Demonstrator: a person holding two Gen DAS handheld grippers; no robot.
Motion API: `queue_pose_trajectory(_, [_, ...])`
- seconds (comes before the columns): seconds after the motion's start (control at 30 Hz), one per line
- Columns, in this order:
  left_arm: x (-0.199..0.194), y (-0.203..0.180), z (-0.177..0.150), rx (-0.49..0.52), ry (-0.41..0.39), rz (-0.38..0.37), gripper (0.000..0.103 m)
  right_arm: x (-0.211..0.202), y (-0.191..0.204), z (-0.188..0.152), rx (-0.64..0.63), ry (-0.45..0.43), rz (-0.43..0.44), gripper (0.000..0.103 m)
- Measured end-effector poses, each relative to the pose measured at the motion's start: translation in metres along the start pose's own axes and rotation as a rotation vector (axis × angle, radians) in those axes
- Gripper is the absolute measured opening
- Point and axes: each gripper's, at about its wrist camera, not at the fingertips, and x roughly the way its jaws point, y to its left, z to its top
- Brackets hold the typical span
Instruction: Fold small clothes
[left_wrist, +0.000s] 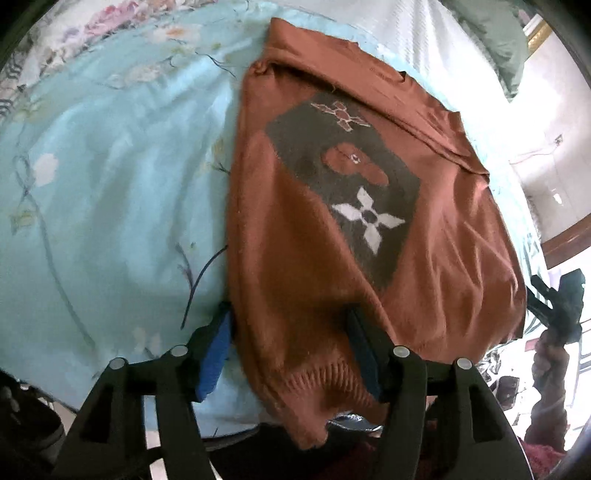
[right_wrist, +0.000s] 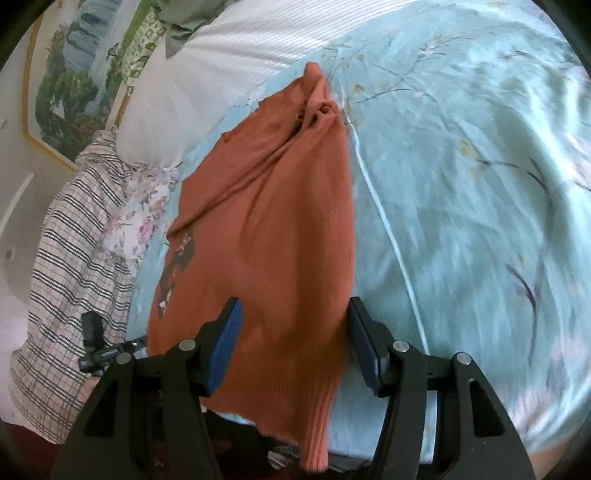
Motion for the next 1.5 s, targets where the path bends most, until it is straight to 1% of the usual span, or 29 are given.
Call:
queue_pose_trajectory(0.07, [0.001,0.002,0.004,-0.004,-0.003,-0.018,0.063,0.004,-0.006,0.009,0.017,-0.006,0.023,0.059])
queue_pose_trajectory(0.13, [-0.001,0.01,0.005,-0.041,-0.006,-0.067,0.063,0.009,-0.012,0.015,0.036,0.008,0.068,0.059])
queue_pose_trajectory(0.2, [-0.001,0.017,0.006,-0.057,-0.009,-0.109,0.062,0.009,-0.01,0.014,0.013,0.036,0.072,0.053])
queue_pose_trajectory(0.23, [-0.001,0.018,0.004,-0.046,-0.012,-0.105,0.053,0.009,-0.008,0.01,-0.012,0.063,0.076,0.048])
queue_pose_trajectory(0.27, [-0.002,0.016,0.002,-0.031,-0.017,-0.084,0.047,0.011,-0.007,0.005,-0.027,0.103,0.083,0.031])
queue_pose_trajectory(0.3, [-0.002,0.014,-0.002,-0.008,-0.023,-0.059,0.029,0.013,-0.007,-0.003,-0.035,0.14,0.081,0.013])
queue_pose_trajectory(0.33, [-0.002,0.013,-0.006,0.019,-0.021,-0.047,0.011,0.013,-0.007,-0.013,-0.041,0.165,0.08,0.01])
queue_pose_trajectory(0.37, [-0.001,0.013,-0.011,0.035,-0.013,-0.056,0.007,0.009,-0.007,-0.019,-0.045,0.167,0.096,0.008])
queue_pose_trajectory(0.5, [-0.012,0.021,-0.024,0.035,-0.022,-0.097,0.008,-0.006,-0.007,-0.039,-0.048,0.191,0.169,0.008])
queue_pose_trajectory(0.57, [-0.012,0.026,-0.026,0.014,-0.007,-0.116,0.009,-0.006,-0.008,-0.046,-0.053,0.201,0.153,0.01])
queue_pose_trajectory(0.6, [-0.01,0.028,-0.025,-0.004,0.002,-0.13,0.013,-0.006,-0.008,-0.048,-0.043,0.202,0.153,0.01])
queue_pose_trajectory(0.63, [-0.009,0.029,-0.023,-0.02,0.011,-0.151,0.022,-0.006,-0.008,-0.049,-0.033,0.197,0.162,0.011])
queue_pose_trajectory(0.67, [-0.008,0.029,-0.021,-0.027,0.017,-0.172,0.028,-0.006,-0.007,-0.05,-0.033,0.191,0.167,0.016])
queue_pose_trajectory(0.7, [-0.007,0.026,-0.02,-0.028,0.026,-0.193,0.042,-0.005,-0.004,-0.05,-0.036,0.188,0.172,0.023])
queue_pose_trajectory(0.73, [-0.007,0.023,-0.019,-0.024,0.032,-0.205,0.056,-0.004,0.0,-0.05,-0.044,0.182,0.179,0.027])
queue_pose_trajectory(0.77, [-0.005,0.017,-0.019,-0.012,0.036,-0.203,0.06,-0.003,0.003,-0.051,-0.053,0.176,0.182,0.034])
queue_pose_trajectory(0.8, [-0.003,0.01,-0.018,0.014,0.036,-0.183,0.061,-0.002,0.007,-0.052,-0.065,0.169,0.176,0.035])
queue_pose_trajectory(0.83, [-0.002,0.0,-0.017,0.061,0.03,-0.138,0.057,-0.001,0.009,-0.052,-0.074,0.168,0.169,0.035])
queue_pose_trajectory(0.87, [0.0,-0.006,-0.017,0.103,0.021,-0.098,0.05,-0.001,0.01,-0.051,-0.085,0.171,0.168,0.035])
queue_pose_trajectory(0.9, [0.001,-0.012,-0.018,0.149,0.009,-0.055,0.023,0.0,0.011,-0.05,-0.091,0.177,0.168,0.034])
queue_pose_trajectory(0.93, [0.001,-0.012,-0.018,0.158,0.009,-0.049,0.007,-0.002,0.011,-0.049,-0.094,0.175,0.161,0.02])
queue_pose_trajectory(0.97, [0.0,-0.008,-0.017,0.146,0.007,-0.067,0.007,-0.006,0.009,-0.048,-0.094,0.162,0.165,0.007])
queue_pose_trajectory(1.07, [-0.015,0.007,-0.019,0.1,-0.051,-0.119,0.006,-0.023,0.001,-0.044,-0.053,0.091,0.261,0.006])
queue_pose_trajectory(1.13, [-0.025,0.017,-0.021,0.051,-0.106,-0.186,0.005,-0.023,-0.002,-0.044,-0.053,0.092,0.263,0.006])
queue_pose_trajectory(1.2, [-0.028,0.024,-0.023,0.009,-0.132,-0.22,0.005,-0.02,-0.001,-0.045,-0.062,0.11,0.255,0.006])
queue_pose_trajectory(1.27, [-0.031,0.026,-0.024,-0.007,-0.158,-0.243,0.005,-0.025,0.003,-0.042,-0.044,0.084,0.317,0.006])
queue_pose_trajectory(1.37, [-0.046,0.028,-0.022,-0.029,-0.22,-0.308,0.005,-0.033,0.009,-0.03,-0.024,0.032,0.405,0.006])
queue_pose_trajectory(1.43, [-0.054,0.027,-0.012,-0.046,-0.259,-0.332,0.005,-0.037,0.015,-0.017,-0.021,0.003,0.435,0.006])
queue_pose_trajectory(1.5, [-0.062,0.026,0.0,-0.054,-0.299,-0.351,0.005,-0.039,0.022,-0.003,-0.032,-0.024,0.444,0.006])
